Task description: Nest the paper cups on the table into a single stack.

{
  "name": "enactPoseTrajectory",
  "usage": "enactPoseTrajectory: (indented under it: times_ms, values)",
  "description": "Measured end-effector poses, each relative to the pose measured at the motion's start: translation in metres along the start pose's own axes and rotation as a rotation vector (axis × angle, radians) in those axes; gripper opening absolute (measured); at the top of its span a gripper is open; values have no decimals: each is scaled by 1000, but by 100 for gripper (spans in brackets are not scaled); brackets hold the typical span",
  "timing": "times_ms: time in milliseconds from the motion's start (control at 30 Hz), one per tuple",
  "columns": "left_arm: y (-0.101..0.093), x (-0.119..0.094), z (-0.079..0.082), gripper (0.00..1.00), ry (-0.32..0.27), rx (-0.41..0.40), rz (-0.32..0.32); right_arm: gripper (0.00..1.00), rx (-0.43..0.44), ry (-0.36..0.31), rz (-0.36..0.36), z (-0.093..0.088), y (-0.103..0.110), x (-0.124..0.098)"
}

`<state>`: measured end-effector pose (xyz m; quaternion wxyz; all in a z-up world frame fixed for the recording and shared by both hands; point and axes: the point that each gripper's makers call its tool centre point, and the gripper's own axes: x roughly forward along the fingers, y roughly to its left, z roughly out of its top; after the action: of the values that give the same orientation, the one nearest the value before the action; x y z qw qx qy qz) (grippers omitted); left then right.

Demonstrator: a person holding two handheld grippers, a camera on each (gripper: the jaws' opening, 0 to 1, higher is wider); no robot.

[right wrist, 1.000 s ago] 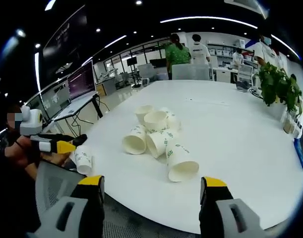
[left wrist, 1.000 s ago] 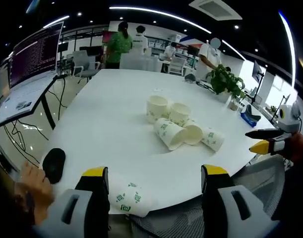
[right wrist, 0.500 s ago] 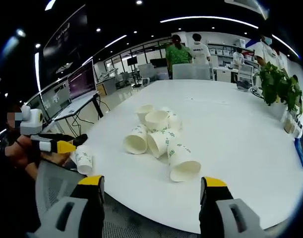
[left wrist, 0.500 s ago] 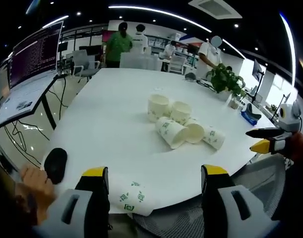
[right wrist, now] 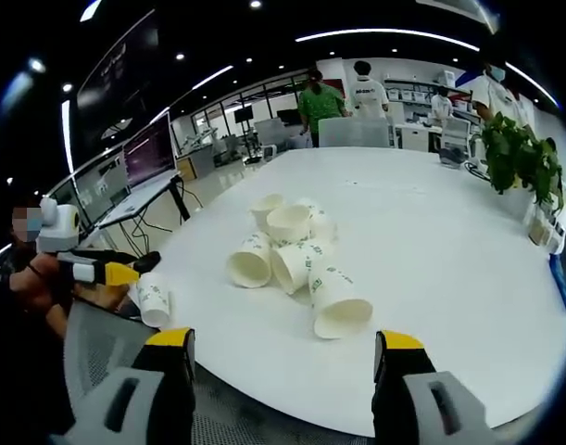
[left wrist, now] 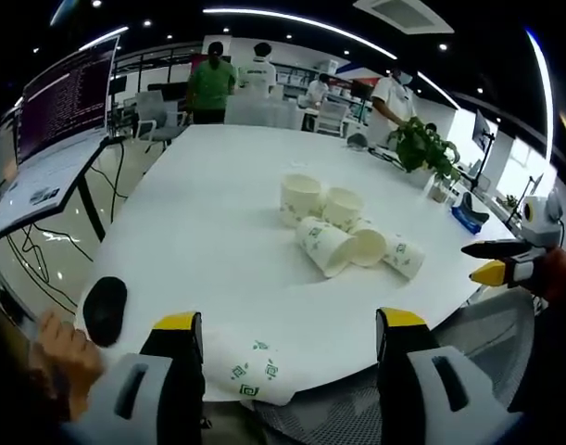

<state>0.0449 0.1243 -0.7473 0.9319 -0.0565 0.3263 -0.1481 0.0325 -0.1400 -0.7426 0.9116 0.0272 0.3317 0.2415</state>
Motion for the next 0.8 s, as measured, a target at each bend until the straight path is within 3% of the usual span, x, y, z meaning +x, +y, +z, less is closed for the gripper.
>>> enactPoseTrajectory:
  times_ms: [500,800]
  values:
    - [12,5,2,76,15,2,-6,80,13,-5,-13,3,0,0]
    - [19,11,-2,74,75,40,-43,80,19,-7,-24,2,-4,0]
